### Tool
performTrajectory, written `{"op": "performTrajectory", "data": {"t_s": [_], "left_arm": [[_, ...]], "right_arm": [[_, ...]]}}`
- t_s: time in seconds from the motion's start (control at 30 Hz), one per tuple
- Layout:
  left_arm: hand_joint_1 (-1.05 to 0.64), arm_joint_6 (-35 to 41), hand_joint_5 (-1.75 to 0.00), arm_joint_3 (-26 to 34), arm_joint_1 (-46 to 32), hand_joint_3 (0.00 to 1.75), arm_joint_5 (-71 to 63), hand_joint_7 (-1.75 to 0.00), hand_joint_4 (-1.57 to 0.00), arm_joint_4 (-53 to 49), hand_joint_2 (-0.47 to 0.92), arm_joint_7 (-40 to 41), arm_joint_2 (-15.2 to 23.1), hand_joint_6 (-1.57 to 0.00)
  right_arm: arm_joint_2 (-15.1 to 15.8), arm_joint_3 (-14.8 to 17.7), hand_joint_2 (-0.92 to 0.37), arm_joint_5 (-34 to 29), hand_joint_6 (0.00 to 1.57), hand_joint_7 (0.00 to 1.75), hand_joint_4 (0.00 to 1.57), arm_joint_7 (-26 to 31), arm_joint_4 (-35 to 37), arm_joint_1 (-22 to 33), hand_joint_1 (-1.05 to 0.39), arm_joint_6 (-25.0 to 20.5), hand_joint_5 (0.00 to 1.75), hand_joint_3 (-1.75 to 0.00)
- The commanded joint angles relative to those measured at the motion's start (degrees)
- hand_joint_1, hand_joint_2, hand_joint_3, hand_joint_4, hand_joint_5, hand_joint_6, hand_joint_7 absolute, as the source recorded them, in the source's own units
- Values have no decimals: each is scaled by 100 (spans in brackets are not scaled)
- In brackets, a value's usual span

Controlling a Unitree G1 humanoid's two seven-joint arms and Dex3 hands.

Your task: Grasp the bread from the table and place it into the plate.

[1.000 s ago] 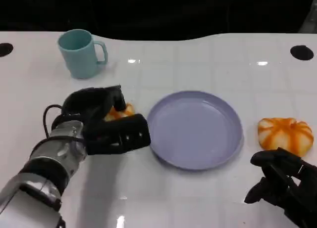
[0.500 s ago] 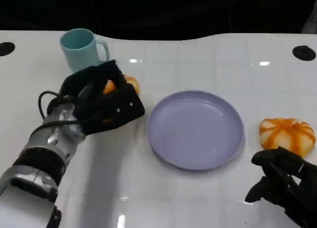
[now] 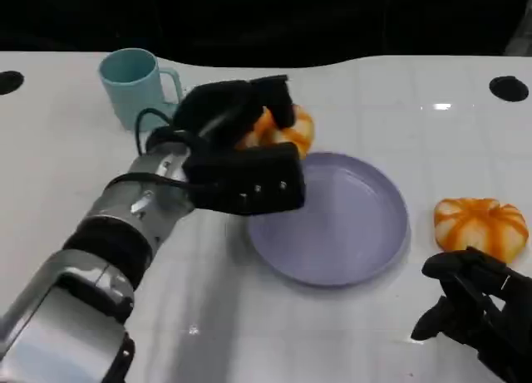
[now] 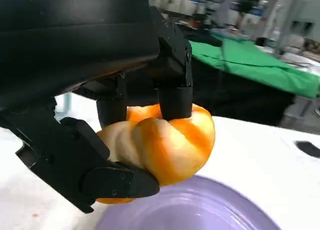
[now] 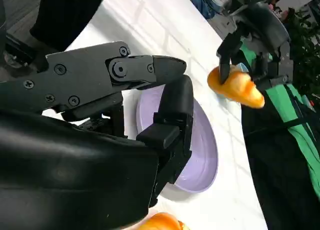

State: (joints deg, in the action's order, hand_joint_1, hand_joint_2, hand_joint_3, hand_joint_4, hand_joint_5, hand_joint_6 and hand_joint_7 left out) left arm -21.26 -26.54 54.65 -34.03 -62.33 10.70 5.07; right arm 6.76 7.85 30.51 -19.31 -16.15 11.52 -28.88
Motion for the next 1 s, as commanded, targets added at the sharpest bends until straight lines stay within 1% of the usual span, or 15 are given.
{"op": "performTrajectory", "data": {"t_s": [0.03, 0.13, 0.23, 0.33, 0.6, 0.67, 0.7, 0.73, 0.77, 0.8, 0.83, 0.87, 0.93, 0.97, 1.0], "left_arm": [[-21, -166, -175, -167, 211, 87, -160, -174, -88, -12, 63, -26, -36, -65], [-22, -324, -175, -374, 233, 90, -327, -175, -92, -24, 66, -32, -160, -69], [-22, -367, -175, -515, 232, 77, -445, -175, -91, -47, 68, -79, -252, -69], [-19, -418, -175, -590, 232, 73, -476, -174, -91, -108, 68, -43, -328, -68], [-19, -329, -175, -626, 312, 72, -488, -172, -91, -252, 67, -163, -429, -68], [-18, -157, -173, -569, 382, 74, -382, -132, -80, -337, 66, -538, -513, -73], [-19, -98, -170, -537, 404, 62, -329, -95, -78, -355, 70, -709, -536, -81], [-19, -72, -168, -516, 412, 50, -298, -66, -76, -355, 75, -805, -541, -91], [-19, -57, -168, -498, 425, 42, -255, -49, -76, -350, 79, -984, -526, -97], [-28, -46, -123, -485, 432, 28, -227, -24, -67, -341, 86, -1116, -510, -85], [-33, -38, -94, -472, 436, 22, -209, -13, -65, -330, 89, -1214, -498, -80], [-36, -31, -76, -460, 436, 19, -201, -6, -65, -320, 91, -1276, -491, -78], [-37, -22, -66, -437, 430, 17, -206, -3, -65, -302, 92, -1317, -490, -76], [-38, -9, -64, -457, 478, 17, -209, -2, -65, -295, 92, -1586, -449, -76], [-66, 3, -46, -470, 513, 35, -210, -2, -46, -285, 92, -1793, -418, -61]], "right_arm": [[68, 29, -92, 5, 49, 125, 59, 22, -55, 26, -46, -1, 147, -28], [59, 27, -92, 8, 49, 124, 59, 6, -45, 29, -46, 26, 148, -29], [45, 31, -92, 31, 49, 124, 60, 14, -93, 61, -46, 23, 148, -29], [52, 17, -92, 9, 50, 124, 60, 41, -146, 90, -46, 12, 148, -29], [55, 3, -92, 0, 49, 123, 60, 10, -145, 107, -46, 52, 148, -30], [47, -3, -92, -3, 49, 123, 59, 5, -132, 107, -46, 68, 148, -30], [43, -4, -92, -4, 50, 122, 59, 13, -130, 106, -46, 66, 148, -30], [42, -5, -92, -5, 50, 122, 59, 21, -131, 106, -46, 62, 148, -30], [44, -4, -92, 0, 50, 122, 60, 14, -127, 105, -46, 65, 148, -30], [48, -2, -92, 11, 49, 121, 59, -10, -116, 104, -46, 75, 147, -30], [51, -1, -92, 19, 49, 121, 58, -27, -108, 102, -46, 83, 147, -31], [53, 0, -92, 23, 48, 121, 58, -37, -102, 102, -46, 88, 147, -31], [53, 1, -92, 24, 48, 122, 58, -42, -100, 101, -46, 90, 148, -31], [47, 9, -92, 31, 48, 122, 58, -36, -85, 88, -46, 86, 148, -31], [42, 16, -92, 35, 49, 122, 59, -32, -74, 78, -45, 83, 148, -31]]}}
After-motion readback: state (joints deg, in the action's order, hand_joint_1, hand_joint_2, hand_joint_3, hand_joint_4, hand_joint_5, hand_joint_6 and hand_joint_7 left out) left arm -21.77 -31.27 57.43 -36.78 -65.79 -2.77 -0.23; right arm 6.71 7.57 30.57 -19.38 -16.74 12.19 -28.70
